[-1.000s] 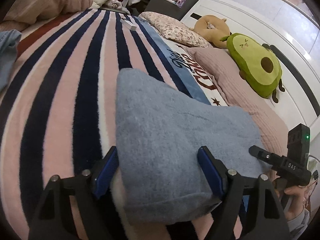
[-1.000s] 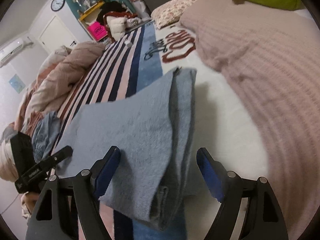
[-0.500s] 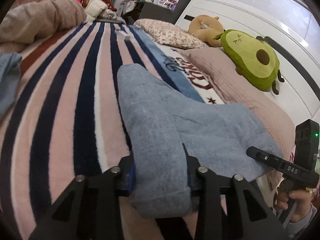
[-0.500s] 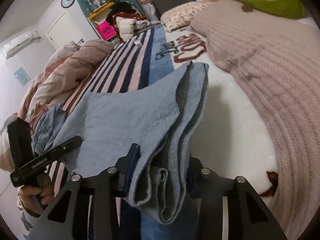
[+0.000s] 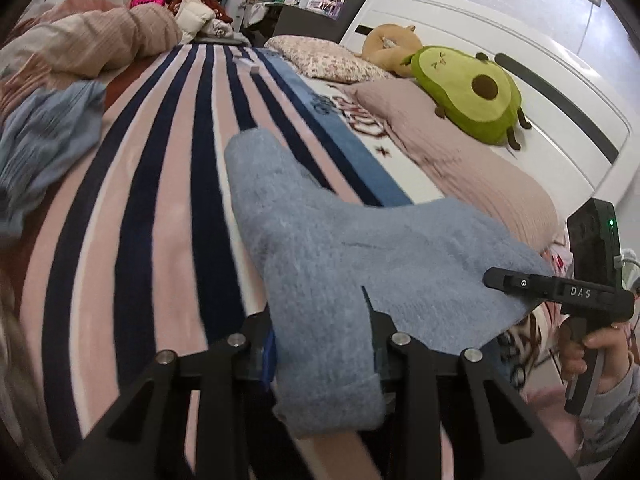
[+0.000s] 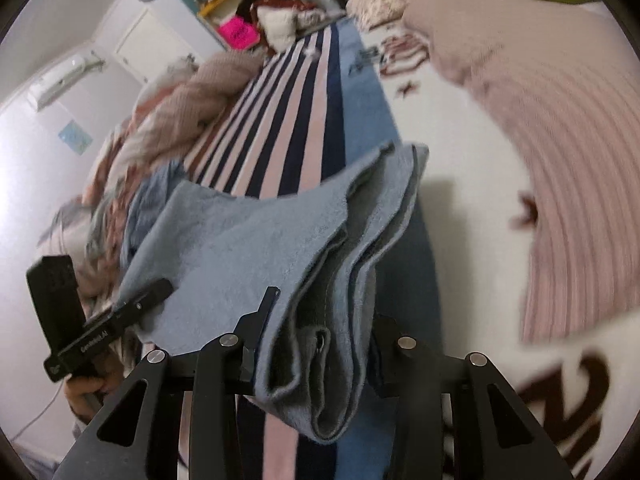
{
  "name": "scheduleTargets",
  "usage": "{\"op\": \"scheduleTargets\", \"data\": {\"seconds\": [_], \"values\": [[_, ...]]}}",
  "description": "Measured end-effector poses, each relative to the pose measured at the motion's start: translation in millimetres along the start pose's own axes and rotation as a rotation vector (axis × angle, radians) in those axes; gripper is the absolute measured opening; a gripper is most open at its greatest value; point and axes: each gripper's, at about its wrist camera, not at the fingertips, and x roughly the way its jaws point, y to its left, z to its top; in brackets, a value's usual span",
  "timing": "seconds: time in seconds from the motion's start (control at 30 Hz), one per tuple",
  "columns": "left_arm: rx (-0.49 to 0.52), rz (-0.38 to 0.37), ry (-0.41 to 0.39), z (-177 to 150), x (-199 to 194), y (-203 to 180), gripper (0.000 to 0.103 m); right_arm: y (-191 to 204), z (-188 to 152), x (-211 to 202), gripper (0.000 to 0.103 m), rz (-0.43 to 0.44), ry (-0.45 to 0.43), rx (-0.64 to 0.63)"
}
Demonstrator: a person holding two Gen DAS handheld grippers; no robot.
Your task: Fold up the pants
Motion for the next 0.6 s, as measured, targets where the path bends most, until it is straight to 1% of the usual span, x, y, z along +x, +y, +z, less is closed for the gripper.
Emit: {"op": "scheduleTargets", "data": {"seconds": [0.13, 0.23, 0.3, 0.33, 0.4, 0.47, 0.5, 0.57, 0.6], "values": [[-0.022, -0.004, 0.025, -19.7, -5.3, -1.0, 0.034, -0.6, -22.5, -8.9, 0.033, 0.009, 0.014, 0.001], [-0.036, -0.002, 0.026, -22.8, -5.7, 2.2, 0.043, -1.3, -29.5, -8.1, 0.037, -0.010, 0.008, -0.006], [-0.059, 0.004, 0.014, -21.7, -9.1, 7.7, 0.057, -4.7, -31.5, -4.4, 0.047, -0.033, 0.010, 0.001], [-0.067, 0.012, -0.001, -20.1, -12.1, 10.1, 0.059, -7.6, -32.3, -2.7, 0.049, -0.043, 0.012, 0.009], [-0.077, 0.022, -0.017, -16.5, -15.5, 13.5, 0.064, -14.5, -32.0, -3.1, 0.058, -0.033, 0.009, 0.039], [-0.098, 0.014, -0.032, -10.2, -15.4, 18.3, 0.070, -18.3, -28.3, -6.2, 0.061, -0.015, -0.008, 0.055], [-0.109, 0.004, -0.036, -7.5, -13.8, 19.9, 0.070, -19.0, -25.3, -8.8, 0.067, -0.011, -0.027, 0.053], [-0.132, -0.013, -0.034, -1.0, -7.3, 24.1, 0.070, -19.2, -17.1, -13.2, 0.072, -0.017, -0.066, 0.043], [-0.143, -0.020, -0.029, 1.8, -1.6, 25.4, 0.070, -19.1, -13.4, -13.2, 0.072, -0.022, -0.074, 0.034]]}}
